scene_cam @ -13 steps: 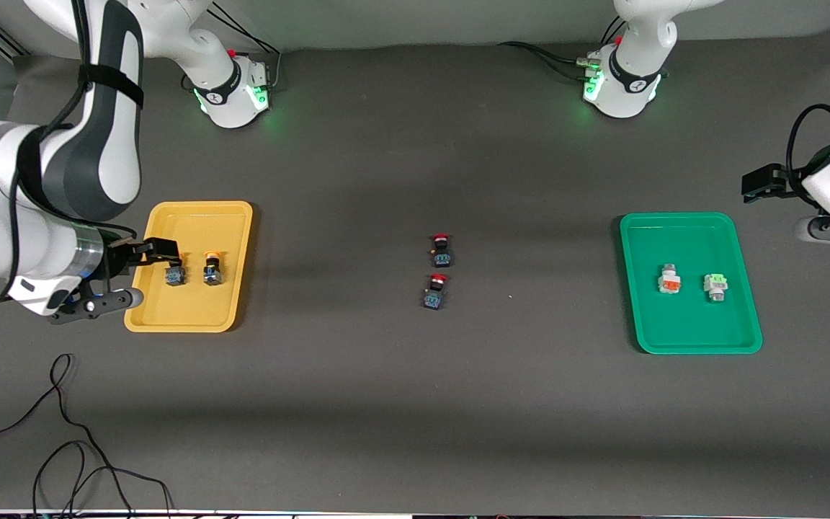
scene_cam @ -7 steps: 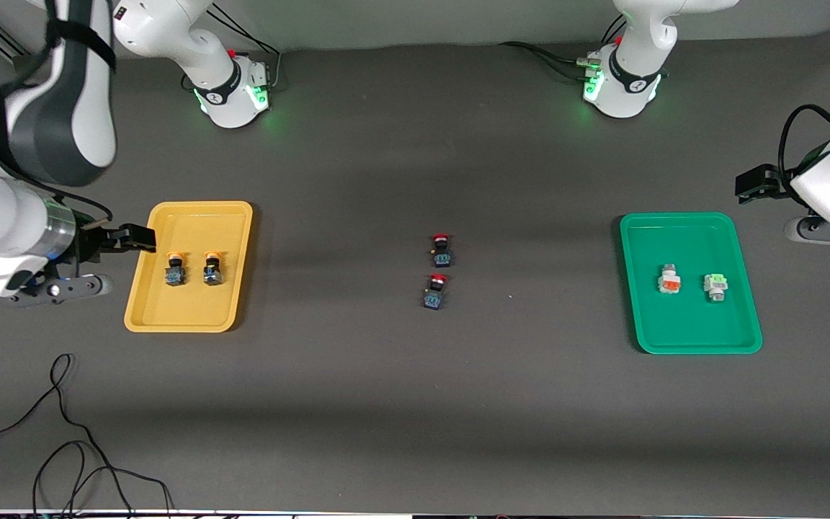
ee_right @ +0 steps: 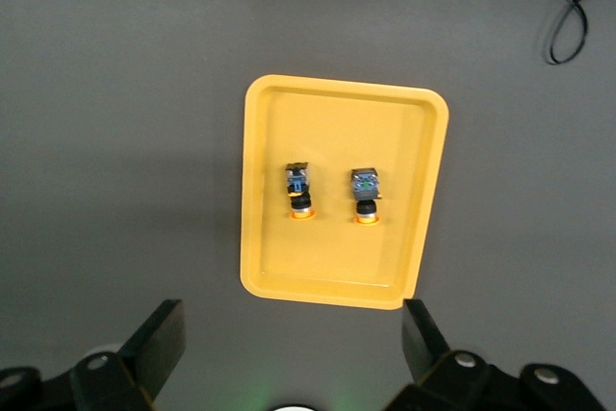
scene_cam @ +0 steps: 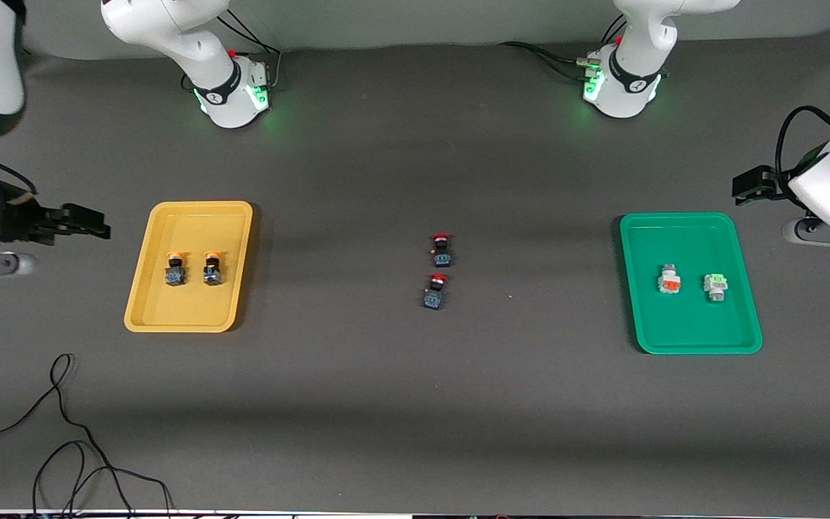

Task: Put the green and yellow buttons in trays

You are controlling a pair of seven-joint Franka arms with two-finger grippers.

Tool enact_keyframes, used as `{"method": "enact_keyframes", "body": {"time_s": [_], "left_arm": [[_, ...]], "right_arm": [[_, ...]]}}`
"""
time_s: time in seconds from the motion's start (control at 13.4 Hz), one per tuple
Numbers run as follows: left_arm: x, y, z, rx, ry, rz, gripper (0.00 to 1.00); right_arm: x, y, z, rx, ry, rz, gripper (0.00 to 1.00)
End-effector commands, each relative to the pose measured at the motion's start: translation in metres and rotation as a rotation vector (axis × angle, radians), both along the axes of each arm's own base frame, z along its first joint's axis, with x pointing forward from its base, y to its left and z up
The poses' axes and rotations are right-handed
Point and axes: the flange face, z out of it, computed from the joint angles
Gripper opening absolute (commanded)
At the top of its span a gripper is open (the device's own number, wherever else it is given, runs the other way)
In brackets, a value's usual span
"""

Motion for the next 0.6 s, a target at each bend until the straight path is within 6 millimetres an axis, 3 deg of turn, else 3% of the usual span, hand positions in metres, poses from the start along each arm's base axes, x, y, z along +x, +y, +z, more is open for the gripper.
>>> {"method": "enact_keyframes", "body": {"time_s": [0.0, 0.22, 0.52], "left_arm": [[0.000, -0.013, 0.006, -0.011, -0.031, -0.016, 1.00], [0.004, -0.015, 0.008, -0.032, -0.063, -0.017, 1.00], [0.003, -0.023, 0.009, -0.056, -0.064, -0.022, 1.00]], "right_arm": [[-0.023, -0.012, 0.006, -0.008, -0.041, -0.038, 1.00], [-0.029, -0.019, 0.011, -0.031, -0.062, -0.042, 1.00], [-0.022, -0.015, 0.017, -0.051, -0.075, -0.034, 1.00]]}}
